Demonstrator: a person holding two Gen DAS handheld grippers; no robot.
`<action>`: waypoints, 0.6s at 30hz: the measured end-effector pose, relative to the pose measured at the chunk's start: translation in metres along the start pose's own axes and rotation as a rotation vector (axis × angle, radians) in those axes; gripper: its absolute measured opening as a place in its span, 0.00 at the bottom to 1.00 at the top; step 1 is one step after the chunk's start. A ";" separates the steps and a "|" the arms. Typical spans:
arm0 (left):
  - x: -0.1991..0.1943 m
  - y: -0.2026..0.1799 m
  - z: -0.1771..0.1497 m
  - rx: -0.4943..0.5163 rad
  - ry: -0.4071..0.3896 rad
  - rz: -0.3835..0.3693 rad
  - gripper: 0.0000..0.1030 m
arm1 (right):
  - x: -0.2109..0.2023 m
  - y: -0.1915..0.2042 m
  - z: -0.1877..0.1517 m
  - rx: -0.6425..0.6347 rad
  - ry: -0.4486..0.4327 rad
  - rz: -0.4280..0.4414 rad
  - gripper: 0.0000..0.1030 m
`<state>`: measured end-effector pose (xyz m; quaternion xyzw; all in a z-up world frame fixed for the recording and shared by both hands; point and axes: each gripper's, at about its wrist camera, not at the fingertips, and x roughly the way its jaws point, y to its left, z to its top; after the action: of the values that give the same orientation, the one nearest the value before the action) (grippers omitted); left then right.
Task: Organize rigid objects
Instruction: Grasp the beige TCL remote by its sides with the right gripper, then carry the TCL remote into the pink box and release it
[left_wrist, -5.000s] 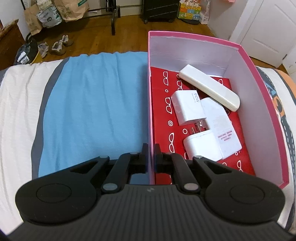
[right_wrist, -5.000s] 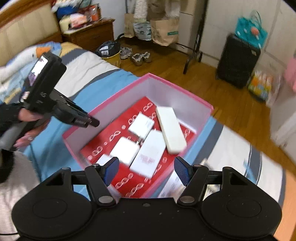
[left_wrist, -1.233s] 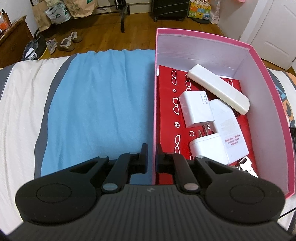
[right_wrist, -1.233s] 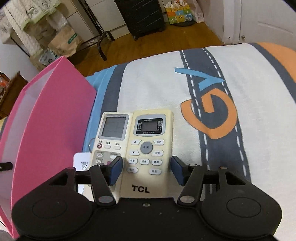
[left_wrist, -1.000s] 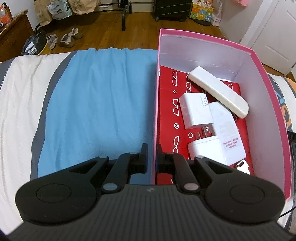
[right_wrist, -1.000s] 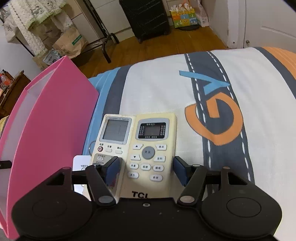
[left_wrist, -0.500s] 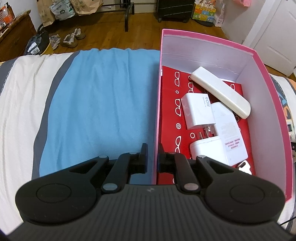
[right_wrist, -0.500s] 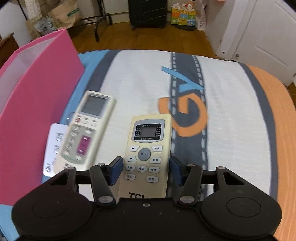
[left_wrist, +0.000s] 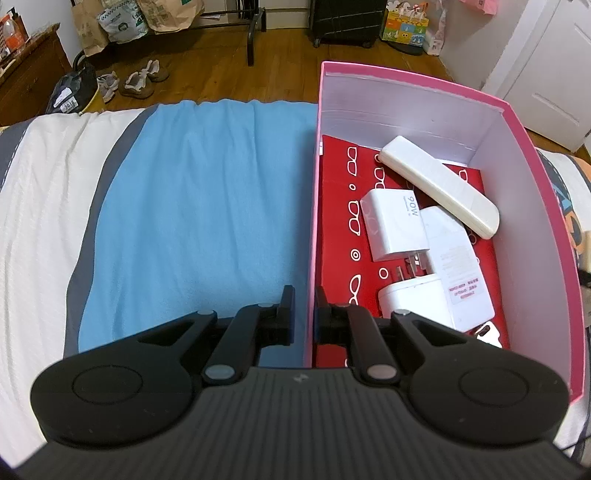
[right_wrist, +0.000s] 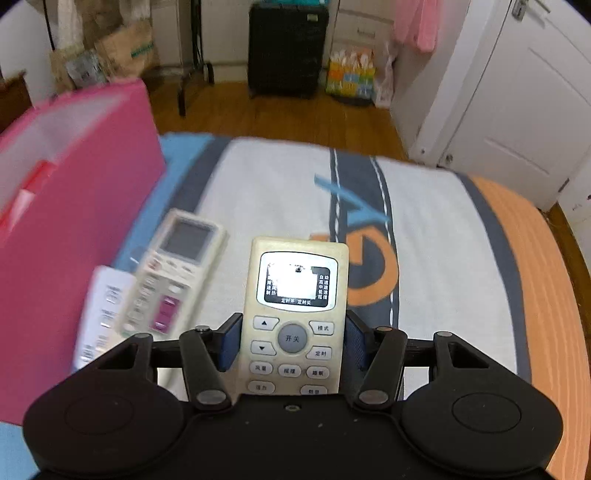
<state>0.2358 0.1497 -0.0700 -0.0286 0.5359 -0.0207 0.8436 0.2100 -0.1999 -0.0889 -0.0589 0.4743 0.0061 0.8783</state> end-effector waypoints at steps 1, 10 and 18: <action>0.000 0.000 0.000 0.002 -0.002 0.002 0.10 | -0.009 0.002 0.002 0.005 -0.020 0.013 0.59; 0.000 0.000 -0.001 -0.010 -0.001 -0.001 0.10 | -0.088 0.040 0.012 -0.062 -0.279 0.155 0.59; -0.004 0.005 0.000 -0.023 -0.018 -0.023 0.09 | -0.128 0.072 0.030 0.024 -0.318 0.544 0.59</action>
<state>0.2335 0.1549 -0.0664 -0.0449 0.5281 -0.0241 0.8476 0.1597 -0.1198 0.0271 0.0823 0.3296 0.2445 0.9082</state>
